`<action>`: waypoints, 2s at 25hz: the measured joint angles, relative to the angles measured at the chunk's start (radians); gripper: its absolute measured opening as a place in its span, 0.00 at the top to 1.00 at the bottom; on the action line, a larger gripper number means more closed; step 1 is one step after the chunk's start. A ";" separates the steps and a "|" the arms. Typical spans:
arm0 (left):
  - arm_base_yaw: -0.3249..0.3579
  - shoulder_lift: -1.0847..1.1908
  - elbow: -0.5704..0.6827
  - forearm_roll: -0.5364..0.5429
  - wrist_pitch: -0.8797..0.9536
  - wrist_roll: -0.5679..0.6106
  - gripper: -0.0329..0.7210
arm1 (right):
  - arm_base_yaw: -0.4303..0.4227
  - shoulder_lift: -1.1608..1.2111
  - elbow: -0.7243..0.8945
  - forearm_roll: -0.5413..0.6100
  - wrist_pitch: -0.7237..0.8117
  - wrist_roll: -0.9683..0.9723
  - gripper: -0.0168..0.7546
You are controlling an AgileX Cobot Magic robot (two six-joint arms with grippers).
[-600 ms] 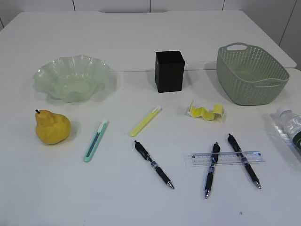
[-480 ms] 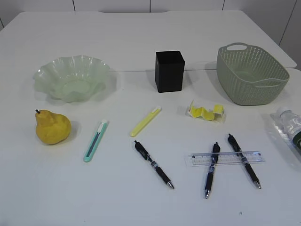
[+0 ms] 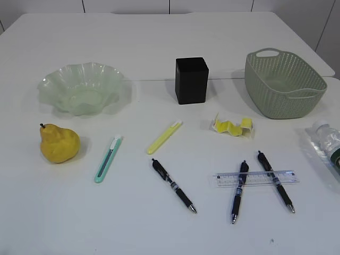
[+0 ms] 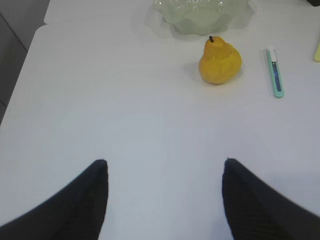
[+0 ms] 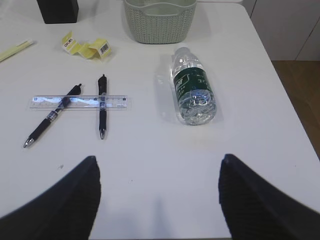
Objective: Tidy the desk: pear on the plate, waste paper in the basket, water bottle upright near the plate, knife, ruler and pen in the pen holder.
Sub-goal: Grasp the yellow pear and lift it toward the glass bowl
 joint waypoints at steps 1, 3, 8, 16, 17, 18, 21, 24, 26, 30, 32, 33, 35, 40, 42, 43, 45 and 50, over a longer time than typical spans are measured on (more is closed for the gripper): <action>0.000 0.000 0.000 0.000 0.000 0.000 0.28 | 0.000 0.000 0.000 0.000 0.000 0.000 0.27; 0.000 0.000 0.000 0.000 0.000 0.000 0.28 | 0.000 0.000 0.000 0.000 0.000 0.000 0.27; 0.000 0.000 0.000 0.000 0.000 0.000 0.28 | 0.000 0.000 0.000 0.000 0.000 0.000 0.27; 0.000 0.000 0.000 0.000 0.000 0.000 0.28 | 0.000 0.000 0.000 0.000 0.000 0.000 0.27; 0.000 0.000 0.000 0.000 0.000 0.000 0.28 | 0.000 0.000 0.000 0.000 0.000 0.000 0.27; 0.000 0.000 0.000 0.000 0.000 0.000 0.28 | 0.000 0.000 0.000 0.000 0.000 0.000 0.27; 0.000 0.000 0.000 0.000 0.000 0.000 0.28 | 0.000 0.000 0.000 0.000 0.000 0.000 0.27; 0.002 0.000 0.000 -0.030 0.000 0.000 0.28 | 0.000 0.000 -0.008 0.000 -0.014 0.006 0.27; 0.002 0.000 0.000 -0.048 0.000 0.000 0.28 | 0.000 0.000 -0.026 0.007 -0.068 0.050 0.27; 0.002 0.021 -0.018 -0.043 -0.016 -0.002 0.28 | 0.000 0.012 -0.038 0.014 -0.177 0.110 0.27; 0.002 0.071 -0.043 -0.041 -0.037 -0.002 0.28 | 0.000 0.062 -0.038 0.016 -0.218 0.117 0.27; 0.002 0.107 -0.057 -0.039 -0.050 -0.002 0.28 | 0.000 0.098 -0.039 0.016 -0.237 0.117 0.27; 0.002 0.180 -0.082 -0.035 -0.071 -0.002 0.28 | 0.000 0.169 -0.042 0.020 -0.269 0.119 0.27; 0.002 0.381 -0.128 -0.035 -0.159 -0.002 0.28 | 0.000 0.357 -0.078 0.026 -0.366 0.112 0.27; 0.002 0.459 -0.137 -0.028 -0.212 -0.002 0.28 | 0.000 0.433 -0.085 0.026 -0.422 0.086 0.27; 0.002 0.504 -0.143 -0.026 -0.242 -0.002 0.28 | 0.000 0.477 -0.089 0.026 -0.450 0.079 0.27; 0.002 0.587 -0.156 -0.029 -0.295 -0.002 0.28 | 0.000 0.569 -0.110 0.043 -0.483 0.070 0.27; -0.008 0.794 -0.198 -0.048 -0.366 -0.004 0.28 | 0.000 0.761 -0.181 0.080 -0.498 0.068 0.27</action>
